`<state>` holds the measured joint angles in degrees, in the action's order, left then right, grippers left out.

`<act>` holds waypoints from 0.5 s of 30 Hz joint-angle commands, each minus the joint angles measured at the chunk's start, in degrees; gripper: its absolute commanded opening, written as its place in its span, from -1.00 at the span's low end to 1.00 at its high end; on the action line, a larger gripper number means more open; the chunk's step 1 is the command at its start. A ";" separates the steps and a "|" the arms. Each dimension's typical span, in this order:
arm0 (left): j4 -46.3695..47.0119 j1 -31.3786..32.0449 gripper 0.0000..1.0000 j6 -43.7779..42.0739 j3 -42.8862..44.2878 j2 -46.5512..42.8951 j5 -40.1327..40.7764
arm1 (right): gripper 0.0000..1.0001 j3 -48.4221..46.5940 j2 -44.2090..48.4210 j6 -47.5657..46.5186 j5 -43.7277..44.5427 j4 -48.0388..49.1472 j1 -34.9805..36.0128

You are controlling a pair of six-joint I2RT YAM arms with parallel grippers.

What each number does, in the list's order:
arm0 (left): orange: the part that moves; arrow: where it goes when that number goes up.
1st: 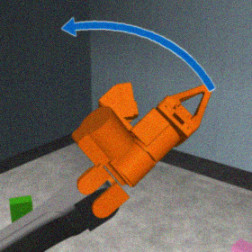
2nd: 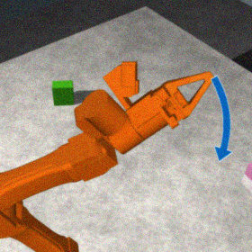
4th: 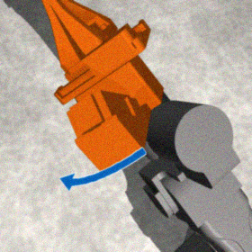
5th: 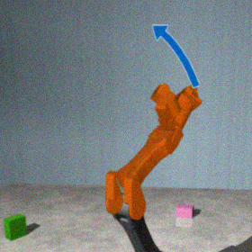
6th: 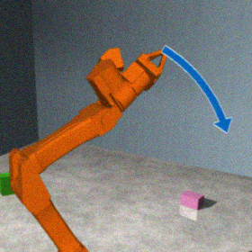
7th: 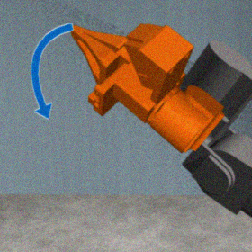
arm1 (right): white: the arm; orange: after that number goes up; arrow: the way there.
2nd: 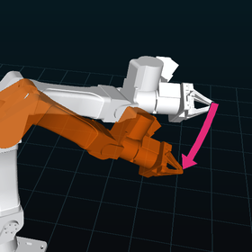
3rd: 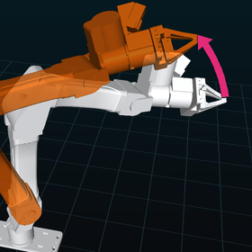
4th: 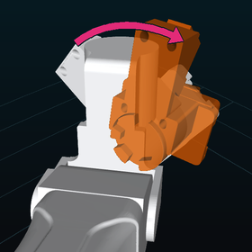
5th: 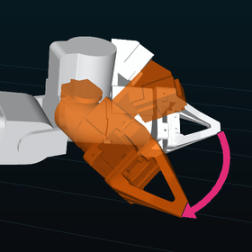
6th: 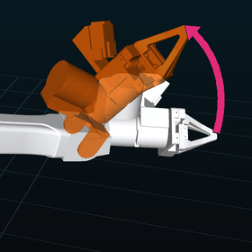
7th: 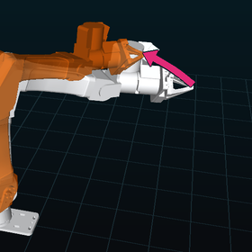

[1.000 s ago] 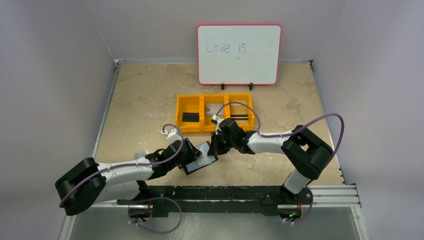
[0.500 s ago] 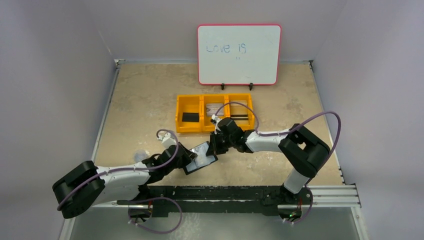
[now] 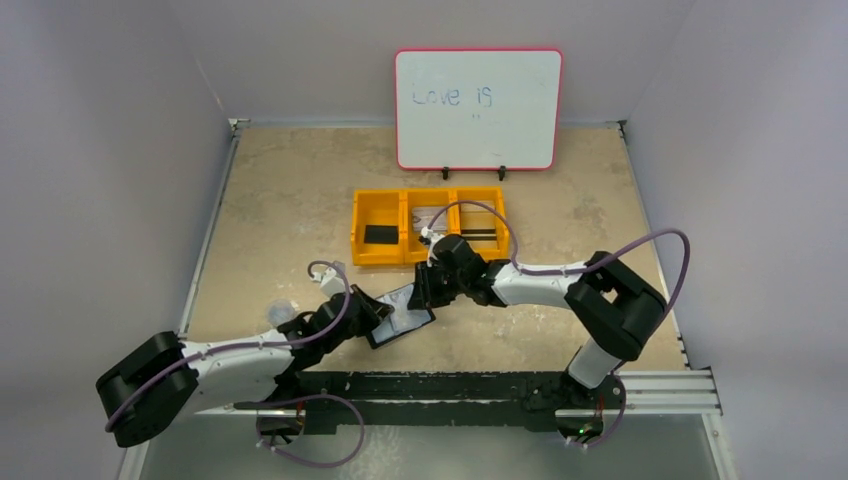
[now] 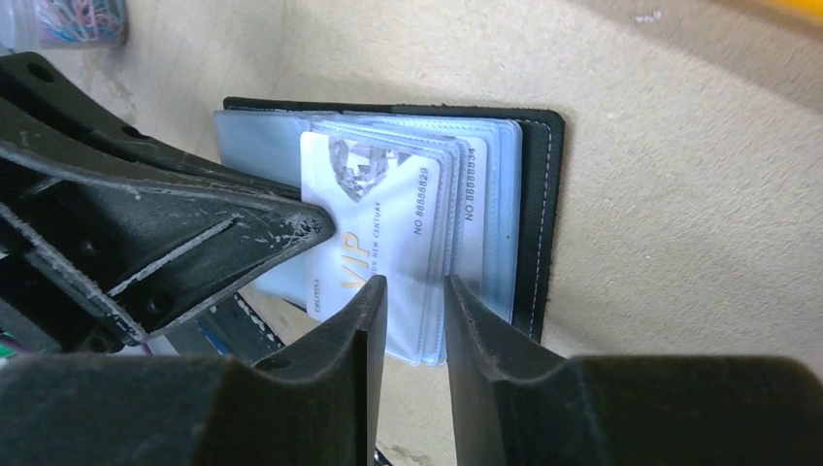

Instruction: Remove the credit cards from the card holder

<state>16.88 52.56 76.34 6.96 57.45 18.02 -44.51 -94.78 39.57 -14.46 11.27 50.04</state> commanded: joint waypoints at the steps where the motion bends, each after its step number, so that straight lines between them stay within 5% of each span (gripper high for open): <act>1: 0.29 0.18 -1.00 -1.71 -0.85 -1.14 0.26 | -0.34 -0.75 2.92 -2.40 0.64 1.13 0.03; 15: 3.90 0.18 -0.90 -1.60 -2.74 -0.23 -0.80 | -0.38 -4.06 -3.92 -0.99 1.62 -2.27 0.18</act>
<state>21.23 52.58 75.94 3.68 56.40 17.80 -45.21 -96.16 39.00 -16.03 12.03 50.02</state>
